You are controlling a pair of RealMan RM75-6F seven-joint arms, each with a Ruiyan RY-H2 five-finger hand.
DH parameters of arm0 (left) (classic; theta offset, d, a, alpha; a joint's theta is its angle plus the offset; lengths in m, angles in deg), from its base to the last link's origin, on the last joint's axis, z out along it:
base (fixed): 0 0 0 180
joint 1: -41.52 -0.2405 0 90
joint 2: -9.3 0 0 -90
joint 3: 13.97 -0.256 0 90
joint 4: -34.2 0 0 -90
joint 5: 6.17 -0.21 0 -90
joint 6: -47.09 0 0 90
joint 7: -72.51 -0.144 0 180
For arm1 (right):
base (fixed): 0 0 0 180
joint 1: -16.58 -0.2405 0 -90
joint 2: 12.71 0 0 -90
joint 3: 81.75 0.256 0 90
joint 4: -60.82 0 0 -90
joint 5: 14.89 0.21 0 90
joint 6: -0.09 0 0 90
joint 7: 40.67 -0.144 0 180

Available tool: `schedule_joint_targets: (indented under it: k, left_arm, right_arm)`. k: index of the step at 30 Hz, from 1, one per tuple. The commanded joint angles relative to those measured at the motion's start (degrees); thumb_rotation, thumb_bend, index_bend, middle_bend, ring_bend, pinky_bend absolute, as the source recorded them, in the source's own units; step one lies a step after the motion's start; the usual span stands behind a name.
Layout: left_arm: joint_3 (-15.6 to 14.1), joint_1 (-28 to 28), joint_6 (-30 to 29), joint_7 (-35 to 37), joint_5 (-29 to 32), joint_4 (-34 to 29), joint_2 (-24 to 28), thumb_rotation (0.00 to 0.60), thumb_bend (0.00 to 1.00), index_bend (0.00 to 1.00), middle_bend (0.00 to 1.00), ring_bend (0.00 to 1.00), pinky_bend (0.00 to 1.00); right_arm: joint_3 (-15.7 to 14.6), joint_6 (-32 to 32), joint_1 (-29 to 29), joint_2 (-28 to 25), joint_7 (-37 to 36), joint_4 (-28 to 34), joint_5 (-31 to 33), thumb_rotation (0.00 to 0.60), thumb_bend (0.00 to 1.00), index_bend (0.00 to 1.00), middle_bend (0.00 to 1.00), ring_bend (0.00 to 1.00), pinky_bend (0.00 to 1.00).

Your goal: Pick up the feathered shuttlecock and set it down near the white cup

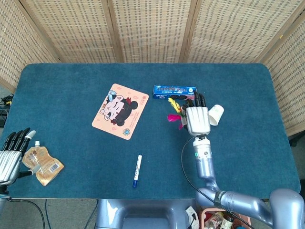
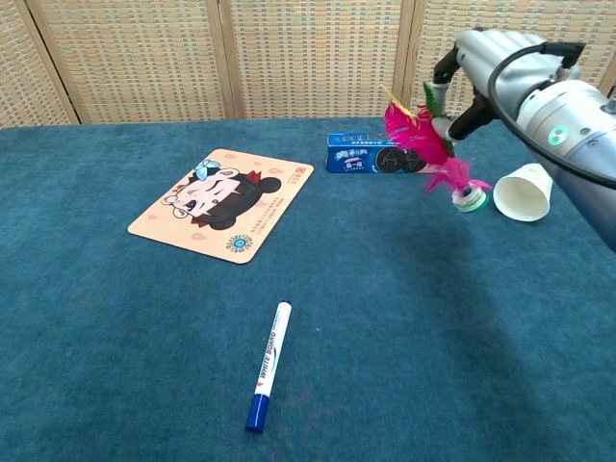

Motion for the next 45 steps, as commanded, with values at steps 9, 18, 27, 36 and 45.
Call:
schedule_joint_targets:
  k: [9, 18, 27, 36, 45]
  left_arm:
    - [-0.1, -0.1, -0.1, -0.6, -0.1, -0.3, 0.0, 0.6, 0.17, 0.0, 0.0, 0.0, 0.0]
    - [-0.2, -0.1, -0.3, -0.8, -0.3, -0.3, -0.1, 0.6, 0.17, 0.0, 0.0, 0.0, 0.0]
    - [-0.1, -0.2, -0.5, -1.0, -0.3, -0.4, -0.2, 0.6, 0.17, 0.0, 0.0, 0.0, 0.0]
    - [0.2, -0.4, -0.8, -1.7, 0.2, -0.7, -0.3, 0.6, 0.17, 0.0, 0.0, 0.0, 0.0]
    - [0.2, -0.5, -0.9, -1.5, 0.3, -0.9, -0.1, 0.6, 0.17, 0.0, 0.0, 0.0, 0.0]
  right_arm:
    - [5.2, -6.8, 5.1, 2.7, -13.2, -3.2, 1.7, 0.6, 0.4, 0.69, 0.32, 0.04, 0.1]
    - [7.1, -7.9, 6.9, 5.9, -21.9, -7.3, 2.1, 0.6, 0.4, 0.69, 0.32, 0.04, 0.1]
    - [6.2, -5.9, 8.3, 7.3, -24.3, -10.8, 2.8, 0.6, 0.4, 0.69, 0.32, 0.04, 0.1]
    - [6.3, -5.3, 9.3, 7.9, -24.5, -12.4, 3.7, 0.6, 0.4, 0.69, 0.32, 0.04, 0.1]
    - [6.1, -5.4, 9.9, 8.4, -23.6, -14.2, 3.1, 0.6, 0.4, 0.69, 0.32, 0.04, 0.1]
